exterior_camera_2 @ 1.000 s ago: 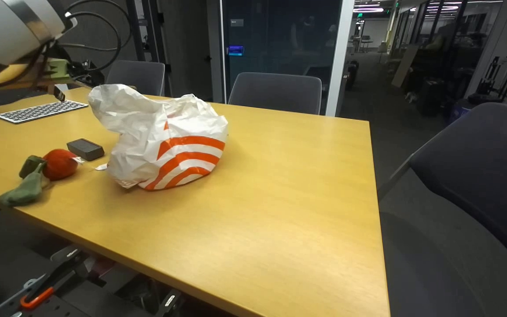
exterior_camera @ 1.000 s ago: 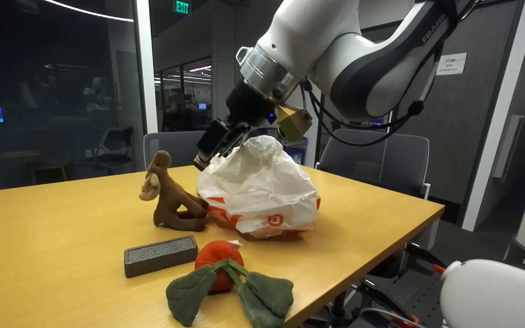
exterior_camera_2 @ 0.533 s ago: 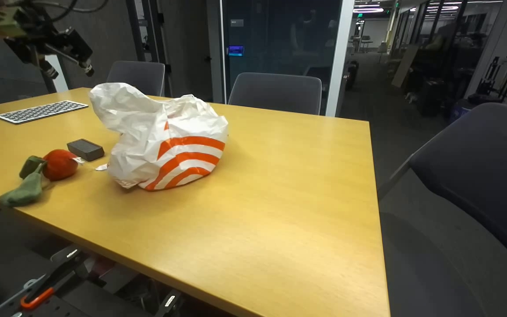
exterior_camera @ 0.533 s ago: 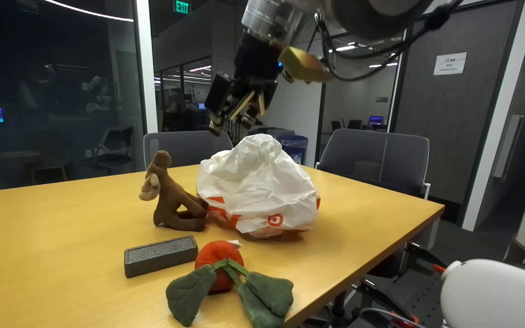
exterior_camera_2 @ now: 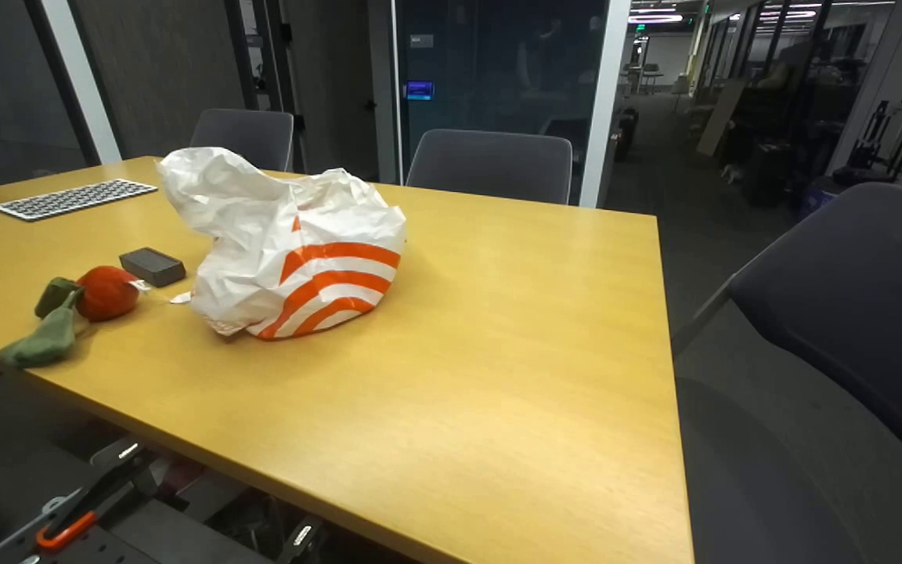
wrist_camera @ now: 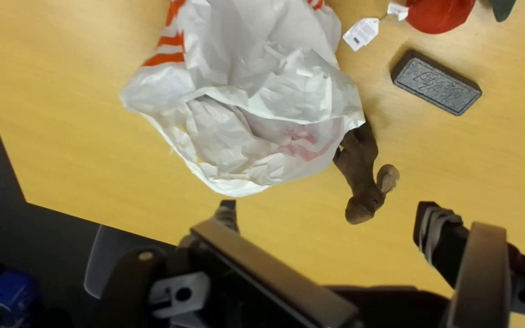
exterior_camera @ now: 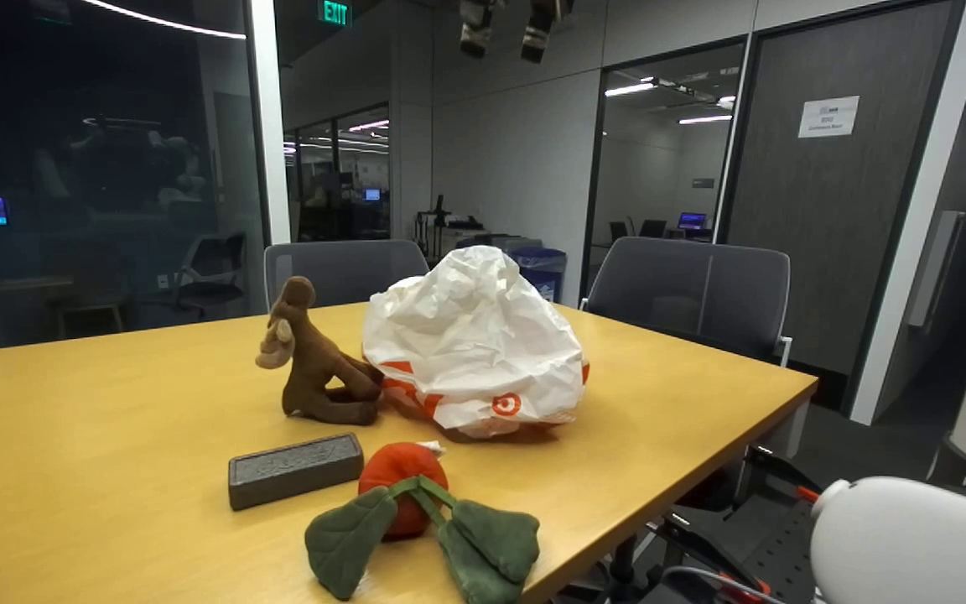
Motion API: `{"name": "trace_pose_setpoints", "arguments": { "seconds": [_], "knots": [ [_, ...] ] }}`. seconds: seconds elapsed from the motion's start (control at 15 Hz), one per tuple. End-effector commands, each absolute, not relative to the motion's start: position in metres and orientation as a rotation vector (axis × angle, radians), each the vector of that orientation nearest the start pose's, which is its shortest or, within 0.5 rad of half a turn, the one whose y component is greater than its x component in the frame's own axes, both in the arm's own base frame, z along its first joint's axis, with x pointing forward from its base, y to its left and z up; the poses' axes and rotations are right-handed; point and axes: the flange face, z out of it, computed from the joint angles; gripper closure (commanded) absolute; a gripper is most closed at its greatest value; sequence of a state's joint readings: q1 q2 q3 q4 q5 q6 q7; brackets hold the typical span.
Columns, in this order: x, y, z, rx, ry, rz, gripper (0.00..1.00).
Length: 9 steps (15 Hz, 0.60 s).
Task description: Move the objects, which are in the plastic, to the table
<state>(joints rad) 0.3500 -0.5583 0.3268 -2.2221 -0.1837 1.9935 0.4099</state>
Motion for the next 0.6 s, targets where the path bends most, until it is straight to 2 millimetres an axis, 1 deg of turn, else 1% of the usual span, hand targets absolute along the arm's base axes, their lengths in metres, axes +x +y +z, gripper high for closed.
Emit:
{"name": "trace_pose_setpoints", "arguments": {
  "seconds": [0.0, 0.13, 0.2, 0.27, 0.4, 0.53],
  "knots": [
    [0.332, 0.263, 0.671, -3.268, -0.431, -0.552, 0.00],
    [0.348, 0.261, 0.682, -3.300, -0.446, -0.502, 0.00],
    [0.327, 0.255, 0.666, -3.281, -0.421, -0.562, 0.00],
    [0.330, 0.254, 0.672, -3.283, -0.416, -0.558, 0.00],
    [0.333, 0.254, 0.664, -3.293, -0.416, -0.534, 0.00],
    [0.331, 0.256, 0.661, -3.297, -0.426, -0.529, 0.00]
  ]
}}
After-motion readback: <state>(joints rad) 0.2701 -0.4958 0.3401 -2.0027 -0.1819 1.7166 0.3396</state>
